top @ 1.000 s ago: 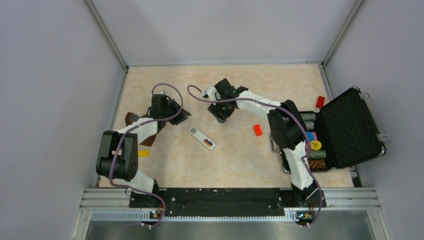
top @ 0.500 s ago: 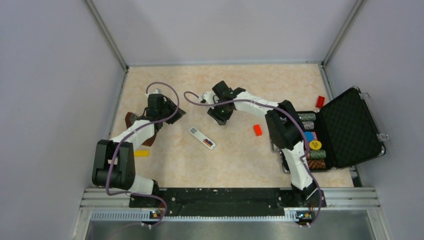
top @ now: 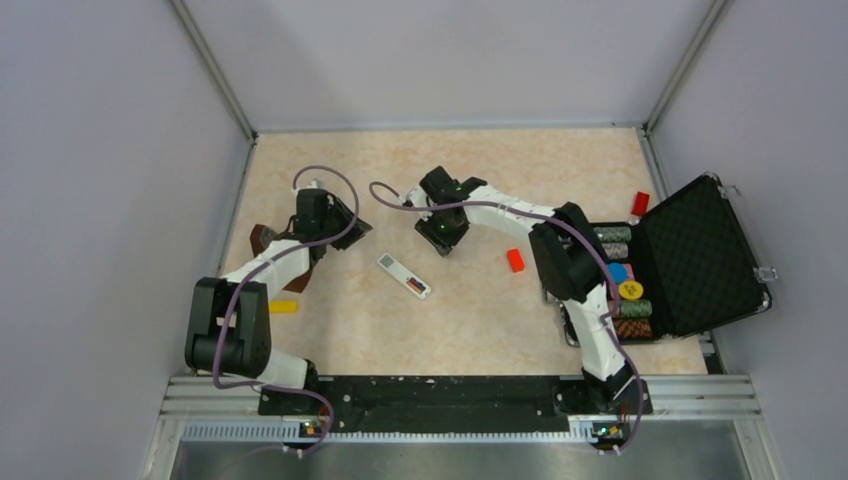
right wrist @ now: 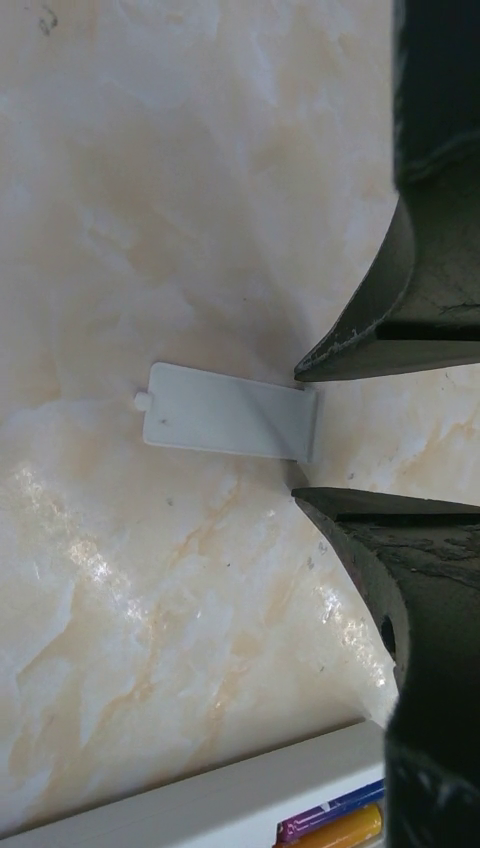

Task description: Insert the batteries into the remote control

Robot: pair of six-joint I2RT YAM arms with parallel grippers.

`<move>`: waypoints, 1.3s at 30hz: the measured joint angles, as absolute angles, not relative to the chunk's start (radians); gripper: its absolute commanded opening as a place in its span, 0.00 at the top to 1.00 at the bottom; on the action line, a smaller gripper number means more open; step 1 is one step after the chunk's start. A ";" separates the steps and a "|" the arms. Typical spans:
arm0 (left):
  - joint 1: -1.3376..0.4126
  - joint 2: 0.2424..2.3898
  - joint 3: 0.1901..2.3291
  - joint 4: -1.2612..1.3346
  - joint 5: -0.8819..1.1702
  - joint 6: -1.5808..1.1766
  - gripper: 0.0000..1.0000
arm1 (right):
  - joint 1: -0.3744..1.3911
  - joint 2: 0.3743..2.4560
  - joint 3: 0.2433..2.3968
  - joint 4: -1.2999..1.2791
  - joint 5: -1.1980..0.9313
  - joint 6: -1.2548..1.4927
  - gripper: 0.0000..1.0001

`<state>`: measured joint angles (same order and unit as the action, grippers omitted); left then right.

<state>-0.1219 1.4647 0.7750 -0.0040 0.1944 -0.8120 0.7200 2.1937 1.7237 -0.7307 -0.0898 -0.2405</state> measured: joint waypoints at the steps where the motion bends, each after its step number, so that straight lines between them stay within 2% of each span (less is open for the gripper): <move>1: -0.122 1.465 0.774 -0.004 0.195 -0.812 0.65 | 0.720 2.194 1.724 -0.733 -0.081 -0.230 0.57; 8: -0.122 1.465 0.760 -0.001 0.197 -0.812 0.65 | 0.727 2.194 1.724 -0.739 -0.035 -0.161 0.58; 14: -0.121 1.465 0.746 -0.001 0.197 -0.812 0.65 | 0.727 2.194 1.724 -0.748 -0.029 -0.144 0.67; 24: -0.120 1.465 0.731 0.028 0.224 -0.825 0.59 | 0.731 2.201 1.736 -0.760 -0.009 -0.128 0.79; 39: -0.120 1.520 0.707 0.164 0.366 -0.856 0.49 | 0.739 2.170 1.683 -0.709 -0.009 -0.066 0.80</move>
